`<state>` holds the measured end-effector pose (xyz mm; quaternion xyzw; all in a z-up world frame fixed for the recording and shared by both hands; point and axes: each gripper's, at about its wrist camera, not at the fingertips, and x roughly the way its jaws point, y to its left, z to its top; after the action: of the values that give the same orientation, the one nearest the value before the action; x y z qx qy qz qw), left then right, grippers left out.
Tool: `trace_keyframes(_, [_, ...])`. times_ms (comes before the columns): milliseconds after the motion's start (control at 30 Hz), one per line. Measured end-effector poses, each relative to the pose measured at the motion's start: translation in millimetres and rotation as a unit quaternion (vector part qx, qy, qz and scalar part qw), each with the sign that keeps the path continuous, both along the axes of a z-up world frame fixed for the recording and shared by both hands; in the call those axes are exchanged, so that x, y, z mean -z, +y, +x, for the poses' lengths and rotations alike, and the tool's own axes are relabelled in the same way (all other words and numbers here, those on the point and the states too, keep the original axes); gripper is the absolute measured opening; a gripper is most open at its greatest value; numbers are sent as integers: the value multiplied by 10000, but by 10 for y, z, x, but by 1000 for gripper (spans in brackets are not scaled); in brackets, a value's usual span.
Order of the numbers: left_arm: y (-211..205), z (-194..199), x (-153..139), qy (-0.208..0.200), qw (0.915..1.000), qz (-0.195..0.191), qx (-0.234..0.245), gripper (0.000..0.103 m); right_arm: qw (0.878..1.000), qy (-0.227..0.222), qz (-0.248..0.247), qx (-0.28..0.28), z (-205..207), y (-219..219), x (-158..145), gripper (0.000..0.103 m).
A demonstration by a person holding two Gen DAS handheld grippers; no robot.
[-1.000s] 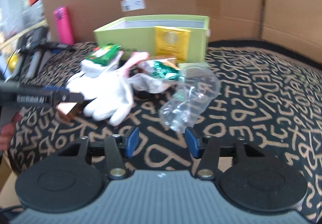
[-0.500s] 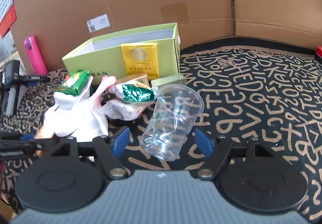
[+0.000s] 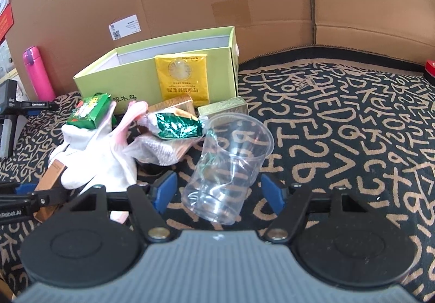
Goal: Organize objects
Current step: 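Grasp the clear plastic cup with the right tool, then lower brown box and clear cup into the green box, open both tools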
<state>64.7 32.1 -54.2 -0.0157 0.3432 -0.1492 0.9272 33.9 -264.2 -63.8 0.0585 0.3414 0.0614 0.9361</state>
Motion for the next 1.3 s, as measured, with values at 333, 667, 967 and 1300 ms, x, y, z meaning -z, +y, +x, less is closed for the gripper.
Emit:
trace_keyframes(333, [113,-52,-134,73,9990,-438,101,33,9997,-25,239,-15,-43,-114,45,44])
trace_keyframes(667, [192,184,-715,-533,9950,-821,190,33,9958,-733,419,-342,13,-128,-560,45])
trace_keyframes(967, [114,946,-1143,-900,9919,-897,-53,33,9917,-1145,157,-569,734,58,-905,45])
trace_keyframes(1300, [-330,1876,-1079,-647,9915,-1115,-167,33,9925,-973,-379,-633,1694,303,-722,44])
